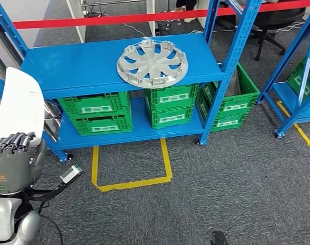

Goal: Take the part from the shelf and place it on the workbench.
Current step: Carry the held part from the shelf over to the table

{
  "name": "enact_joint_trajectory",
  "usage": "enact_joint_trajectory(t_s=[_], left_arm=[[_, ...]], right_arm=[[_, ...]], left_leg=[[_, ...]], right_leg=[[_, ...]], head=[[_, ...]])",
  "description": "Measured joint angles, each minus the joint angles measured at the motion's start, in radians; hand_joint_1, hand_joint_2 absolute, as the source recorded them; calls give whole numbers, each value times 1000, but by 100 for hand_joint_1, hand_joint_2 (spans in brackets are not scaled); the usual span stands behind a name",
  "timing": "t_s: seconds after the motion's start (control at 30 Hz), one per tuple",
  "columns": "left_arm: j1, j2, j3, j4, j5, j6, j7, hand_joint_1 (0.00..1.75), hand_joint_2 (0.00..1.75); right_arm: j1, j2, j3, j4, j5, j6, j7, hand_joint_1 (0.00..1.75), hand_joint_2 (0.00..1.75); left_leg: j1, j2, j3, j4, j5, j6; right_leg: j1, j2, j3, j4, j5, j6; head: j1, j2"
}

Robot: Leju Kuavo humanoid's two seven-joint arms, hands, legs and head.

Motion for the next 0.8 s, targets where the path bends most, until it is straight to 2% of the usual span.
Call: enact_joint_trajectory(t_s=[0.03, 0.07, 0.1, 0.13, 0.17, 0.2, 0.23, 0.27, 0.3, 0.37, 0.4, 0.43, 0.47, 0.53, 0.57, 0.6, 0.63, 0.67, 0.7, 0.73, 0.77, 0.8], left_arm=[[3, 1, 3, 0, 2, 0, -3, 175, 175], [6, 3, 7, 0, 3, 0, -5, 175, 175], [9, 4, 10, 0, 4, 0, -7, 175, 175], [10, 4, 13, 0, 4, 0, -9, 175, 175], [10, 4, 16, 0, 5, 0, -10, 175, 175], [10, 4, 19, 0, 6, 0, -12, 175, 175], [11, 4, 21, -1, 7, 0, -14, 175, 175], [12, 4, 22, -1, 9, 0, -17, 175, 175], [13, 4, 25, -2, 11, 0, -22, 175, 175], [17, 4, 29, -2, 16, 0, -35, 175, 175], [18, 4, 31, -2, 18, 0, -42, 175, 175], [19, 3, 32, -2, 20, 0, -50, 175, 175], [19, 2, 34, -2, 23, 0, -57, 175, 175], [18, 0, 38, 0, 25, 0, -66, 175, 175], [18, -1, 40, 2, 25, 0, -68, 175, 175], [17, -2, 40, 5, 25, 0, -70, 175, 175], [17, -4, 40, 8, 25, 0, -72, 175, 175], [17, -5, 40, 11, 25, 0, -74, 175, 175], [16, -8, 39, 14, 25, 0, -75, 175, 175], [14, -10, 39, 17, 25, 0, -76, 175, 175], [12, -13, 39, 20, 25, 0, -77, 175, 175], [10, -16, 38, 22, 25, 0, -77, 175, 175]], right_arm=[[0, 1, 0, 0, 0, 3, -4, 0, 0], [1, 2, 0, 0, -1, 5, -6, 0, 0], [1, 2, 0, 0, -1, 7, -7, 0, 0], [1, 3, 0, 0, -1, 7, -7, 0, 0], [1, 3, 0, 0, -1, 7, -7, 0, 0], [1, 3, 0, 0, 0, 6, -7, 0, 0], [1, 3, 0, 0, 1, 5, -7, 0, 0], [1, 3, 0, 0, 2, 4, -7, 0, 0], [2, 3, 0, 0, 4, 3, -7, 0, 0], [5, 3, 0, 1, 4, -3, -7, 0, 0], [7, 2, 0, 2, 5, -7, -7, 0, 0], [8, 0, 0, 3, 6, -11, -7, 0, 0], [9, -1, 0, 4, 7, -14, -5, 0, 0], [10, -5, 0, 4, 13, -19, 1, 0, 0], [9, -6, 0, 5, 21, -21, 6, 0, 0], [8, -8, 2, 5, 33, -24, 13, 0, 0], [7, -11, 6, 5, 50, -27, 20, 0, 0], [6, -13, 13, 5, 70, -30, 26, 0, 0], [4, -16, 23, 5, 90, -33, 29, 0, 0], [2, -19, 34, 4, 107, -34, 26, 0, 0], [-1, -21, 45, 4, 121, -34, 19, 0, 0], [-4, -22, 54, 4, 128, -34, 10, 0, 0]], left_leg=[[5, 0, -14, 68, -39, -6], [10, 0, -20, 120, -56, -12], [15, 0, -13, 145, -51, -17], [19, 0, 10, 132, -27, -22], [23, 0, 50, 84, 4, -25], [25, 0, 96, 17, 19, -29], [24, -1, 140, -52, 20, -28], [23, -2, 169, -102, 13, -25], [20, -2, 181, -128, 2, -19], [17, -1, 173, -136, 9, 1], [18, 0, 165, -137, 18, 11], [19, 2, 154, -138, 29, 21], [20, 4, 141, -140, 41, 30], [17, 5, 111, -139, 65, 38], [15, 5, 94, -138, 78, 39], [14, 5, 77, -137, 91, 39], [12, 5, 62, -137, 103, 38], [11, 5, 47, -136, 115, 36], [11, 5, 35, -136, 126, 33], [9, 5, 25, -134, 137, 29], [8, 5, 19, -133, 148, 25], [9, 6, 15, -135, 160, 19]], right_leg=[[0, -1, -13, 3, 9, 0], [-1, -2, -28, 8, 16, 1], [-2, -2, -45, 15, 24, 3], [-4, -3, -62, 24, 30, 6], [-6, -4, -79, 35, 35, 11], [-7, -4, -94, 45, 39, 16], [-7, -3, -106, 54, 43, 21], [-7, -3, -114, 60, 49, 28], [-7, -3, -120, 62, 56, 35], [-9, -2, -127, 61, 68, 51], [-10, -1, -134, 67, 58, 58], [-12, 1, -147, 87, 30, 62], [-13, 3, -162, 127, -15, 65], [-12, 5, -196, 252, -111, 67], [-12, 6, -204, 311, -133, 67], [-12, 6, -200, 346, -132, 67], [-12, 6, -181, 350, -109, 65], [-12, 6, -144, 318, -78, 62], [-10, 7, -90, 254, -55, 56], [-8, 8, -26, 170, -50, 51], [-5, 9, 28, 94, -58, 47], [-2, 11, 63, 38, -69, 43]], head=[[-1, 0], [-1, 0], [-1, 0], [-1, 0], [-1, 0], [-1, 0], [-1, 0], [0, 0], [-1, 0], [0, 0], [0, 0], [2, 0], [3, 0], [6, 0], [7, 0], [7, 0], [7, 0], [7, 0], [7, 0], [7, 0], [6, 0], [6, 0]])
